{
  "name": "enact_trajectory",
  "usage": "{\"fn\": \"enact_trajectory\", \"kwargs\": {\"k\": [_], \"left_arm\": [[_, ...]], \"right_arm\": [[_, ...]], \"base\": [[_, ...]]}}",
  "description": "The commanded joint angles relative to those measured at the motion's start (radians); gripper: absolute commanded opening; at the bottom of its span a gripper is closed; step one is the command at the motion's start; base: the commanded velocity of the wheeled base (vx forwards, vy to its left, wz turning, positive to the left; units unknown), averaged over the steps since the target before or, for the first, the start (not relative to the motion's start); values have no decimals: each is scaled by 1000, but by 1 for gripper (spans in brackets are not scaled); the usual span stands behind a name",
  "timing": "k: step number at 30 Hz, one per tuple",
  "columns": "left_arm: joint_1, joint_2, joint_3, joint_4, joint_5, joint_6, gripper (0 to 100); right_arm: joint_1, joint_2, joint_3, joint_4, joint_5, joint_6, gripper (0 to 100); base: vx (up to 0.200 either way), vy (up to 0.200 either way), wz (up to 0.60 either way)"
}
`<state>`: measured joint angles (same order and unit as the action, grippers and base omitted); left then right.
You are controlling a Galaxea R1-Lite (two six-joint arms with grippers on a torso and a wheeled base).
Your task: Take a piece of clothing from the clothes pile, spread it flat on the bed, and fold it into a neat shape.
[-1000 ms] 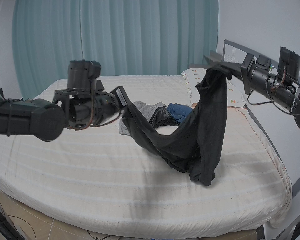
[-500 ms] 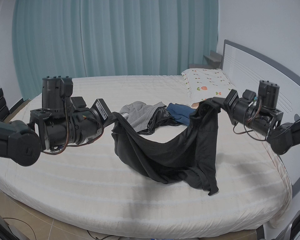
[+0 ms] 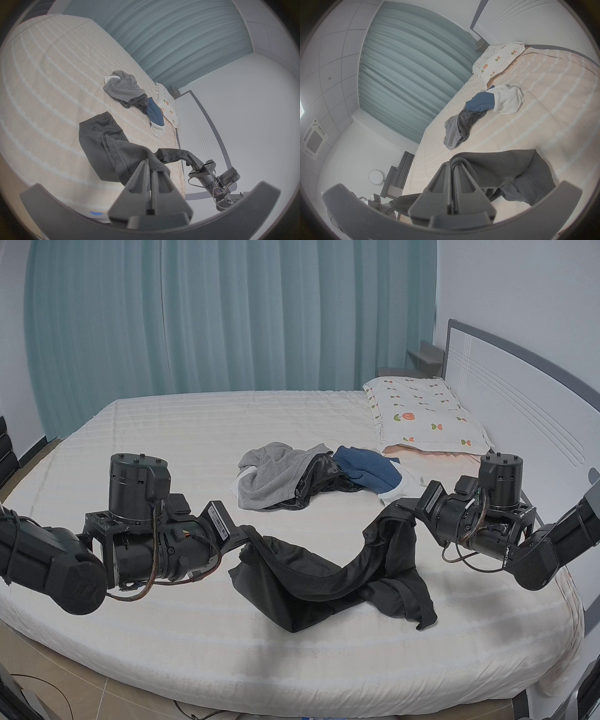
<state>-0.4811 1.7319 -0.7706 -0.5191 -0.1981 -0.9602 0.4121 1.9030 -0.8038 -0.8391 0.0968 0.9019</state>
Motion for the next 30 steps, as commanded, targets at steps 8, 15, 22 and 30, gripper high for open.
{"fn": "enact_trajectory", "kwargs": {"k": [8,15,22,30], "left_arm": [[-16,28,24,-5,-11,3,0],[-16,26,27,-48,-11,-2,0],[-13,23,25,-53,-4,-11,0],[-4,12,14,-56,2,-41,0]], "right_arm": [[43,-7,18,0,-14,-1,0],[42,-1,18,0,-14,-1,0],[43,1,18,0,-14,-3,0],[39,-4,17,0,-17,-5,0]], "base": [[-150,0,0],[0,0,0],[0,0,0],[0,200,0]]}}
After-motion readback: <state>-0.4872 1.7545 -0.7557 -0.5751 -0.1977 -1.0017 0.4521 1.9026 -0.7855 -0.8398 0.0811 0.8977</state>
